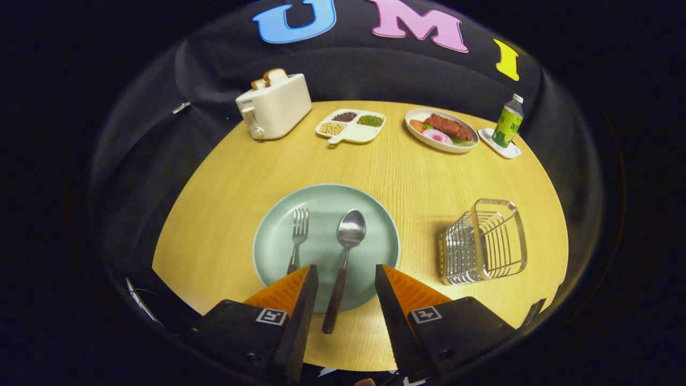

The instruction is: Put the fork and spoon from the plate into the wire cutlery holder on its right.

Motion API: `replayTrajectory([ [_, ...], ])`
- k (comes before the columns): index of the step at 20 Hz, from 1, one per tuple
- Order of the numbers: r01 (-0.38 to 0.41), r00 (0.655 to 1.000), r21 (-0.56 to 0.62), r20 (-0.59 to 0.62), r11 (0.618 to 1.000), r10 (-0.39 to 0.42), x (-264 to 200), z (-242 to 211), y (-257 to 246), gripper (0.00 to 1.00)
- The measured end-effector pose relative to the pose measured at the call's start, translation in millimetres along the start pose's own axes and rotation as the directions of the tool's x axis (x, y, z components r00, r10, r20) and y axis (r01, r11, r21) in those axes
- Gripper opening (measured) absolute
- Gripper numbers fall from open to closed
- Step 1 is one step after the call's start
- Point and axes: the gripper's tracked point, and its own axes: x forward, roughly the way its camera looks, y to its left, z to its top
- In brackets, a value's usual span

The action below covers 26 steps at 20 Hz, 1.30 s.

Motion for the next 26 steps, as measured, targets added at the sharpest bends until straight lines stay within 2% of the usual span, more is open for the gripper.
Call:
replayTrajectory([
  [2, 0.033, 0.998, 0.010, -0.047, 0.999, -0.032, 16.3, -11.1, -3.3, 0.67],
  [4, 0.056, 0.995, 0.011, -0.085, 0.998, -0.055, 31.0, -21.1, -3.8, 0.46],
  [6, 0.080, 0.991, 0.003, -0.104, 0.997, -0.079, 40.6, -23.1, -4.6, 0.45],
  [7, 0.078, 0.990, 0.011, -0.120, 0.997, -0.076, 44.3, -24.5, -1.4, 0.39],
  [8, 0.090, 0.986, 0.010, -0.142, 0.996, -0.088, 49.7, -26.5, -2.4, 0.38],
  [9, 0.114, 0.985, 0.004, -0.134, 0.994, -0.112, 45.8, -21.6, -5.2, 0.30],
  [11, 0.104, 0.985, -0.017, -0.138, 0.994, -0.105, 50.4, -23.2, -7.4, 0.13],
  [13, 0.108, 0.983, -0.018, -0.149, 0.994, -0.110, 45.8, -23.8, -11.0, 0.08],
  [17, 0.054, 0.993, 0.036, -0.107, 0.998, -0.050, 23.0, -7.1, -13.7, 0.08],
  [20, -0.047, 0.994, 0.067, -0.097, 0.997, 0.054, -18.5, 11.0, -15.6, 0.08],
  [22, -0.100, 0.988, 0.043, -0.111, 0.994, 0.104, -50.3, 24.3, -34.7, 0.07],
  [26, -0.085, 0.978, -0.060, -0.195, 0.995, 0.072, -91.0, 41.0, -111.8, 0.07],
])
